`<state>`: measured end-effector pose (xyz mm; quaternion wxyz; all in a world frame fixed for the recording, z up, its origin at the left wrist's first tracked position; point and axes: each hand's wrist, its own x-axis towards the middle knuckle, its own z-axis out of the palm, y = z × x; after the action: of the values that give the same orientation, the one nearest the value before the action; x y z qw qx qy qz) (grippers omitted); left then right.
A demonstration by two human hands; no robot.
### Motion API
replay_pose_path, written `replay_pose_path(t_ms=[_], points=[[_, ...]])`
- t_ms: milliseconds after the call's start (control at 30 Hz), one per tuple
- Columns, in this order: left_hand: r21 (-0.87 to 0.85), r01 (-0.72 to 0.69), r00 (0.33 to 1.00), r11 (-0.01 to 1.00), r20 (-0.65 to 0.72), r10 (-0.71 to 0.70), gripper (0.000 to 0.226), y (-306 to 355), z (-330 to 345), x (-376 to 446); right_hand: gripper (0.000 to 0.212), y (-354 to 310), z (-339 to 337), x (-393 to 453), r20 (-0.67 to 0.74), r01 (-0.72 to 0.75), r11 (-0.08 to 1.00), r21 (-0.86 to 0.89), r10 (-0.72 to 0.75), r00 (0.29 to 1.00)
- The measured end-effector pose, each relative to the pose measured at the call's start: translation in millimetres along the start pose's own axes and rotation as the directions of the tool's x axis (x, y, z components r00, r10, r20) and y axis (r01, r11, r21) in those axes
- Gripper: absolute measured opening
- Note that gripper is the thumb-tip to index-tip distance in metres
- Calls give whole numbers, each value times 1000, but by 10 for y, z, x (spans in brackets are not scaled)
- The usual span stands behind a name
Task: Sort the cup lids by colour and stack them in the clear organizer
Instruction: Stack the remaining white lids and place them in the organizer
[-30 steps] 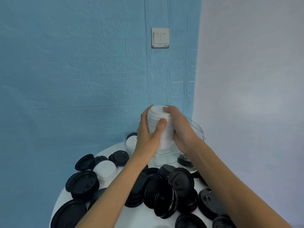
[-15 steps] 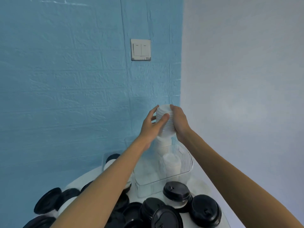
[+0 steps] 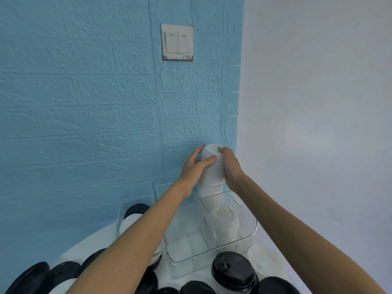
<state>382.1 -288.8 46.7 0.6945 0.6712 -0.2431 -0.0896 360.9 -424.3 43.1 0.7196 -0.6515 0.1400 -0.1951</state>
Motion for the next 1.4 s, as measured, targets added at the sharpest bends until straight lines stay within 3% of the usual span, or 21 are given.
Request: replay_pose_path(t_ms=[333,633,767,1000,1200,1400], points=[[-3,53,997,999,-53,-53,44,-64,-151,-26,54,-146,132,-235,90,-33,987,-158,47,995],[-20,58,998,998,-3,-58,41,17,-101,-138,33,-115,57,-280,62,38,992,-123,-30,998],[10,70,997,997,27,-70,57,-16,-95,-169,36,-10,0,-322,64,7,994,-113,0,998],[45,82,993,996,77,-85,58,-23,-42,-177,23,-61,-124,-340,93,-132,990,-57,137,986],[50,49,997,998,64,-52,48,-80,-20,-131,34,-29,-143,-325,134,-56,996,-72,66,989],[56,66,996,996,50,-69,52,-82,-16,-103,36,15,-162,-305,200,-19,996,-88,36,979]])
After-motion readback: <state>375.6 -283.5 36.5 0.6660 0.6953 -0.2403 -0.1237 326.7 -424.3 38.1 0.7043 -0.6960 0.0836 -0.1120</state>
